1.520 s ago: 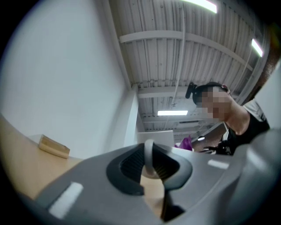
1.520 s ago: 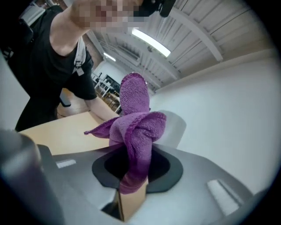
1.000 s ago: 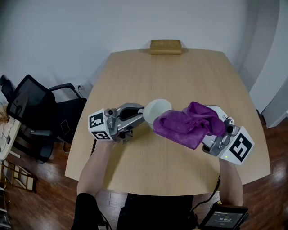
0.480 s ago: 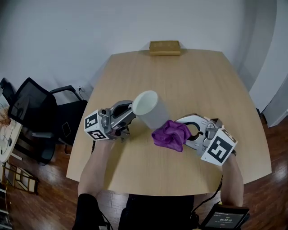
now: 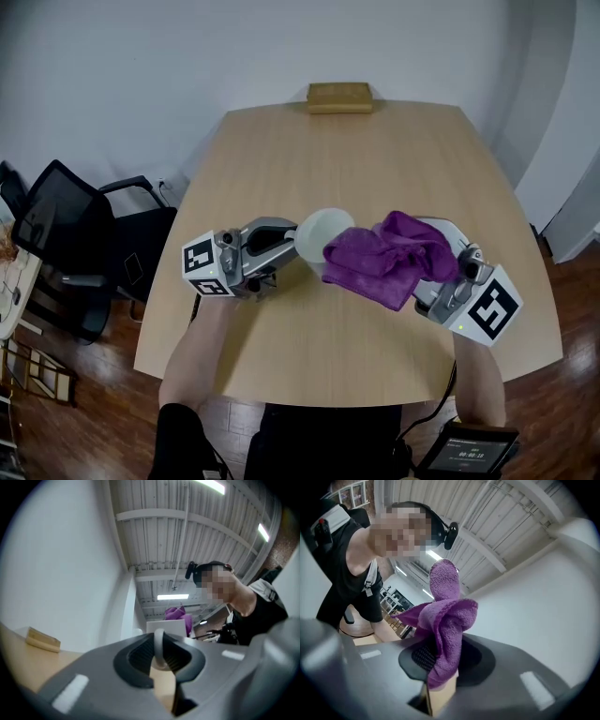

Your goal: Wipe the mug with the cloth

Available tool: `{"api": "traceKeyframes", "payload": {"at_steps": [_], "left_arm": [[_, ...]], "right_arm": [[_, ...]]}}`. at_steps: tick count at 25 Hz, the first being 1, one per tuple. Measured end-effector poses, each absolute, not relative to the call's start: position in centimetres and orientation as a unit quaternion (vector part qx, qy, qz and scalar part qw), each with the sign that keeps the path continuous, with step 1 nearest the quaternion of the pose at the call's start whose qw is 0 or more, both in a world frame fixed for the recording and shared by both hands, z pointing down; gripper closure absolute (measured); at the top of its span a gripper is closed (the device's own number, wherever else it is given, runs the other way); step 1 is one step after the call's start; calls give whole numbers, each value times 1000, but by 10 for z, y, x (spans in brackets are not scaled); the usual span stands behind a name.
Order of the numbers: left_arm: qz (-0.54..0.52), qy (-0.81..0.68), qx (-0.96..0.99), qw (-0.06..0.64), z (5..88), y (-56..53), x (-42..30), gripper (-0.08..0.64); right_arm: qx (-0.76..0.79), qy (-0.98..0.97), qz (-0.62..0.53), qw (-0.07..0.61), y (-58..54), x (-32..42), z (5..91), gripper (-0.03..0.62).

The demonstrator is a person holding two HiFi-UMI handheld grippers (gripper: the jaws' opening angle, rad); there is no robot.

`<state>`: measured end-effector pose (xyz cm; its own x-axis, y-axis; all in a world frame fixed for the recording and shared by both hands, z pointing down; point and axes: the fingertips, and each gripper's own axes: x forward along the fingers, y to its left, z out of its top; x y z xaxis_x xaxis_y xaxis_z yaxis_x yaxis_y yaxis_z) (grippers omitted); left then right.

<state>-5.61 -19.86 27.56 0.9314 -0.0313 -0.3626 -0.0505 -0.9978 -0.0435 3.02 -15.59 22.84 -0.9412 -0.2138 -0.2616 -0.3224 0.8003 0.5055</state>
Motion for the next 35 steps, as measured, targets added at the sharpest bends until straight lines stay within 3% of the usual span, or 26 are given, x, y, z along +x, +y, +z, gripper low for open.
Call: {"api": "traceKeyframes", "payload": {"at_steps": [5,10,12,15,20,23,29,35], "left_arm": [[210,16,-977,19,268,-199,-65,495],[237,75,-968,36,259,-216,-83,497],[232,95,-966,54,258,-218,-84,495],[209,120,-966,90,261,-218,-78,497],[175,125,-969,123,265,-213,-65,495],[172,120,-970,123,267,-209,-58,495],[203,120,-966,105,260,-211,-67,496],[218,134,-961,109,255,-220,-87,495]], "right_arm": [[-89,958,269,52,-158,19,252,515],[-85,950,283,-96,-182,15,306,515],[-131,946,270,-123,-203,22,315,514],[-214,953,206,-55,-225,37,289,514],[-212,958,110,161,-213,65,224,514],[-166,961,97,200,-198,56,220,514],[-147,973,118,136,-200,36,245,515],[-188,973,126,-53,-235,30,313,515]]}}
